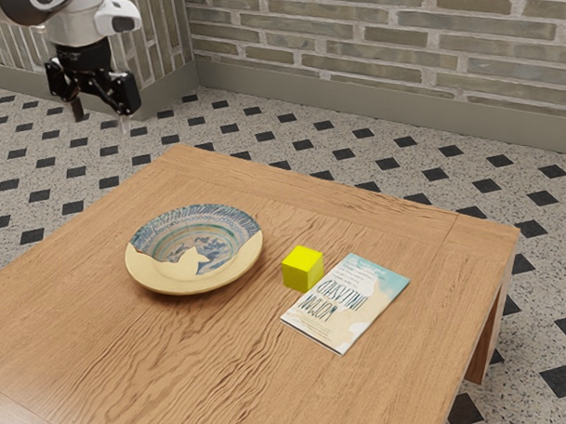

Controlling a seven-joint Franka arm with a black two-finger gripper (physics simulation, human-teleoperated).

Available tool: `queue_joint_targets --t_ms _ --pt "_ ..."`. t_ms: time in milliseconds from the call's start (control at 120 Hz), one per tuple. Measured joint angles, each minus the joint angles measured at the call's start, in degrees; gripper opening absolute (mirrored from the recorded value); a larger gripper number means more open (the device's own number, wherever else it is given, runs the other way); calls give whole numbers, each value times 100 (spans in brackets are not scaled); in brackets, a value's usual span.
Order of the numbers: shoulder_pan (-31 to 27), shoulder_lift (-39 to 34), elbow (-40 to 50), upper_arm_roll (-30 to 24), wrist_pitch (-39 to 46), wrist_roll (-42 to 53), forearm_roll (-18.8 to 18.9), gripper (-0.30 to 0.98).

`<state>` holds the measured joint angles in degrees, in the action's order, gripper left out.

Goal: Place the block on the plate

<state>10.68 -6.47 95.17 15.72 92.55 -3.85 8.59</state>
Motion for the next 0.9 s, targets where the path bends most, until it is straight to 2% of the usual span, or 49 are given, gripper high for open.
queue_joint_targets --t_ms 200,350,483,567,742,900 --pt "-14 58 -8 -65 29 -89 9 69" --pt "-8 594 90 -99 116 -135 -47 69" --pt "52 1223 80 -157 471 -187 -488 69" --pt "273 1667 36 -286 848 -148 -631 69" --pt "363 2706 -632 -755 1406 -93 -906 69" --pt "414 3202 -691 -910 1751 -160 -1291 69"
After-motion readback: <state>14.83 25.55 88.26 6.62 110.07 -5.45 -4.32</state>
